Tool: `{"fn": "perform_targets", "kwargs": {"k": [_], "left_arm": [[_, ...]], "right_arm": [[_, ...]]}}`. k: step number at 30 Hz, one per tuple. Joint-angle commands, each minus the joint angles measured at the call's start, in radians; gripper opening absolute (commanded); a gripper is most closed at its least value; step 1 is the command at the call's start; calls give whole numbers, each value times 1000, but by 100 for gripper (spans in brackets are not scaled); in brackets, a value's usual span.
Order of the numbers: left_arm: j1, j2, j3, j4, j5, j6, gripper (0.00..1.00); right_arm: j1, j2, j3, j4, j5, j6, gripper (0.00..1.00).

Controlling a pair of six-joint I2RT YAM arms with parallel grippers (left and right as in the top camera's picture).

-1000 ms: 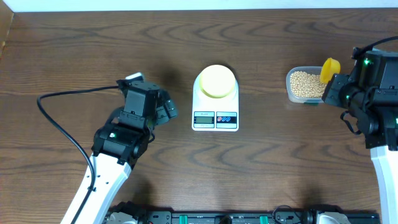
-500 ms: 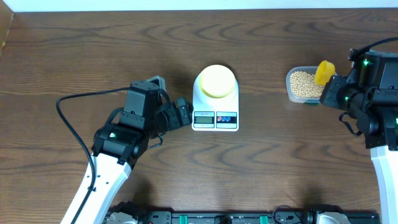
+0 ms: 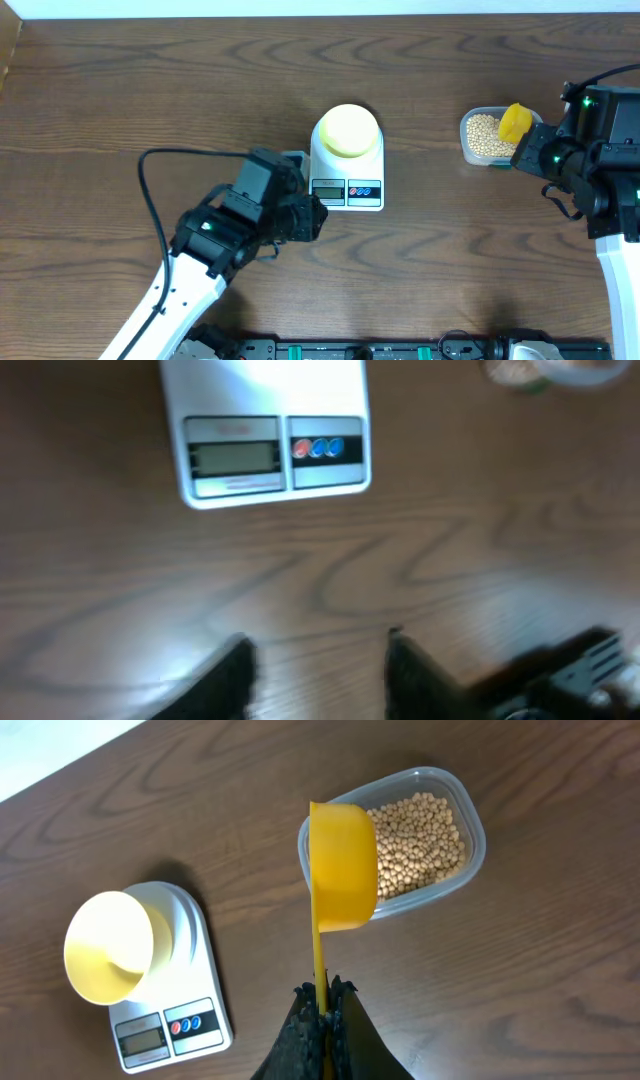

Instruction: Scoop item into bowl and weigh 50g on scale

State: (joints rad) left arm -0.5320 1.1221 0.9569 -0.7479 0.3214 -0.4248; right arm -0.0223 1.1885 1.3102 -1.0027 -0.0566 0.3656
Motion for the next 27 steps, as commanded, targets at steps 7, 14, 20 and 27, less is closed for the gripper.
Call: {"fn": "perform_targets", "kwargs": {"k": [7, 14, 20, 27], "left_arm": [[-47, 2, 5, 44, 5, 7, 7], [-50, 93, 6, 55, 4, 52, 7], [-76, 236, 101, 7, 6, 123, 7], [-80, 359, 257, -75, -64, 188, 7]], "right_arm": [[-2, 1, 16, -59, -25, 23, 1], [-2, 1, 16, -72, -25, 23, 1], [-2, 1, 16, -68, -25, 22, 1], [-2, 1, 16, -65, -25, 19, 1]]}}
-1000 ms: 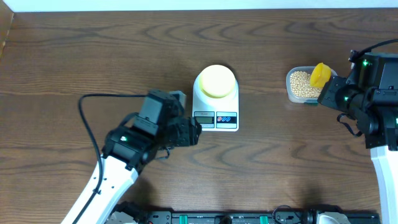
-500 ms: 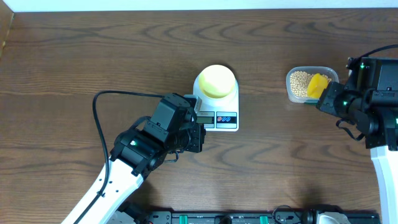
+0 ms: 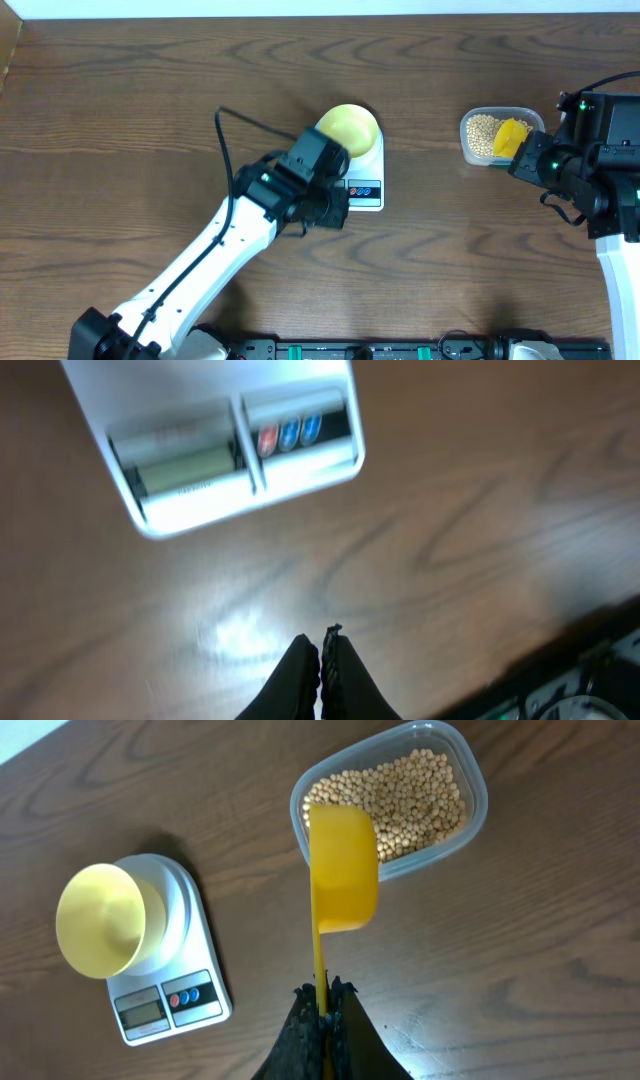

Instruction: Scoop item into bowl and weigh 50g on scale

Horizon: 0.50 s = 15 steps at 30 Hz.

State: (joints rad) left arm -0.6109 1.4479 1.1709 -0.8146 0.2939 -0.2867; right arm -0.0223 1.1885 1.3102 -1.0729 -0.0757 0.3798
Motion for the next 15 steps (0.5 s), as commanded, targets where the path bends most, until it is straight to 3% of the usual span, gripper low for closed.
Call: {"fn": "perform_targets", "kwargs": {"k": [1, 15], "left_arm": [[-2, 47, 43, 1, -37, 50, 7], [-11, 197, 14, 138, -173, 24, 7]], "right_arm": [[-2, 1, 16, 6, -6, 4, 1], [-2, 1, 16, 2, -5, -41, 1]]}}
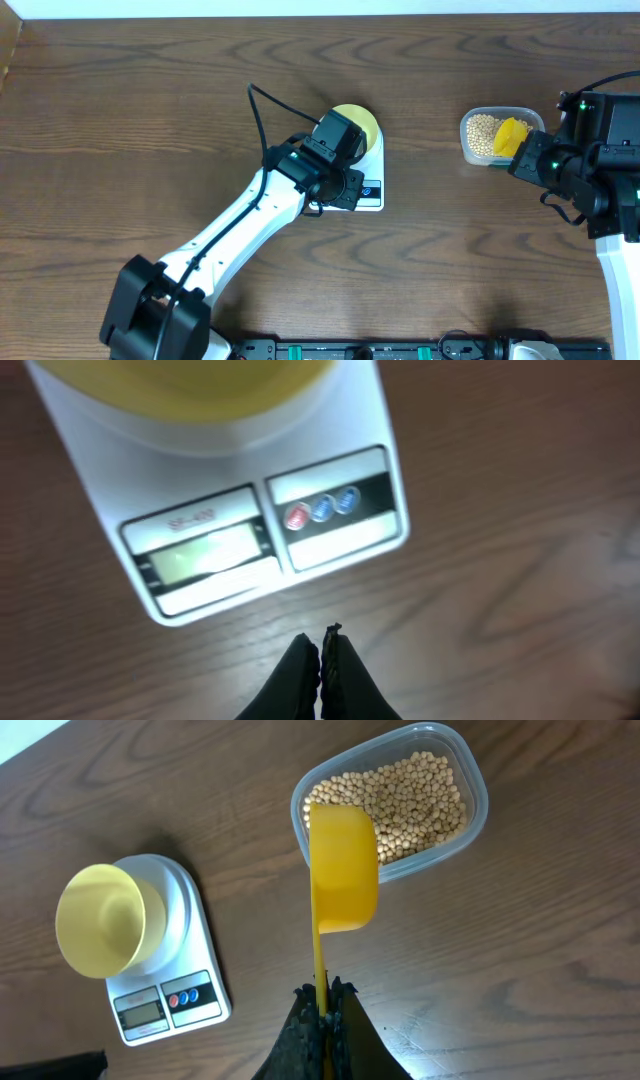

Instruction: Scoop item into bowl and weigh 50g on scale

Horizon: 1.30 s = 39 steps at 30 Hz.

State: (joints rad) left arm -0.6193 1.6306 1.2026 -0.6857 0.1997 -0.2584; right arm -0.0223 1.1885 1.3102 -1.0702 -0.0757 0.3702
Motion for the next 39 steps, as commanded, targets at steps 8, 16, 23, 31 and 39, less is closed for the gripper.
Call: {"fn": "perform_targets", "kwargs": {"k": [8, 16, 23, 31, 39], "left_arm": [[-2, 15, -41, 81, -121, -4, 7], [-2, -59, -62, 14, -92, -4, 7], [-2, -107, -207, 132, -72, -4, 7], [-2, -106, -242, 319, -71, -4, 7], [-2, -99, -241, 320, -67, -4, 7]], "right_arm": [[-2, 1, 16, 8, -5, -35, 1], [-2, 1, 16, 3, -5, -35, 1], [-2, 1, 16, 4, -5, -35, 1], [-2, 1, 16, 4, -5, -35, 1], [-2, 1, 16, 4, -6, -35, 1]]}}
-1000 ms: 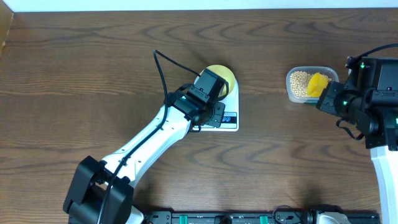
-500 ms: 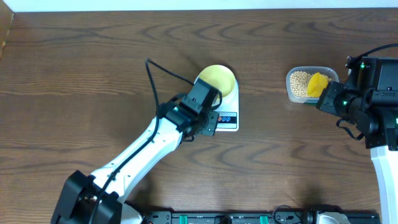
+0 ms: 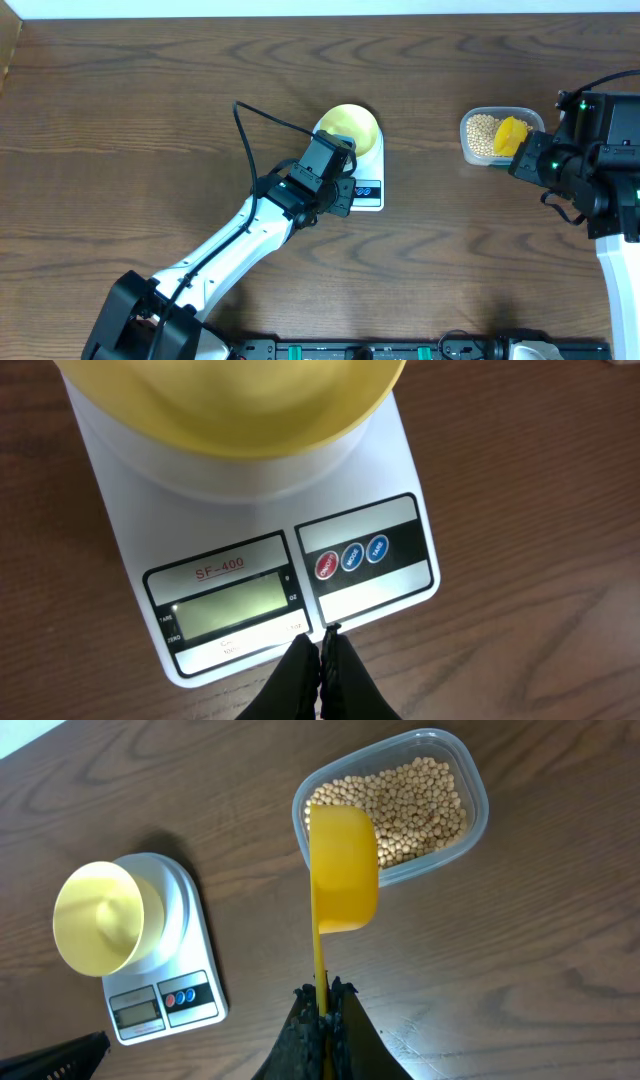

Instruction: Scoop item into bowl and weigh 50g on scale

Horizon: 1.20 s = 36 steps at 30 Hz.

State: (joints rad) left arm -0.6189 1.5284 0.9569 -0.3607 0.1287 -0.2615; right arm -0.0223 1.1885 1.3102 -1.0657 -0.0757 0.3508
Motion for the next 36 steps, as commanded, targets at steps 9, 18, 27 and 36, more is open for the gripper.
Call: {"fn": "perform_targets", "kwargs": {"k": [9, 18, 27, 36], "left_arm": [[-3, 16, 56, -94, 51, 48, 7], [-3, 18, 92, -119, 69, 68, 7], [-3, 46, 146, -180, 62, 112, 7], [-5, 108, 133, -144, 62, 111, 7]], "right_arm": [[-2, 1, 16, -2, -6, -15, 1], [-2, 1, 16, -5, -10, -15, 1], [-2, 1, 16, -5, -10, -15, 1], [-2, 1, 16, -8, -10, -15, 1]]}}
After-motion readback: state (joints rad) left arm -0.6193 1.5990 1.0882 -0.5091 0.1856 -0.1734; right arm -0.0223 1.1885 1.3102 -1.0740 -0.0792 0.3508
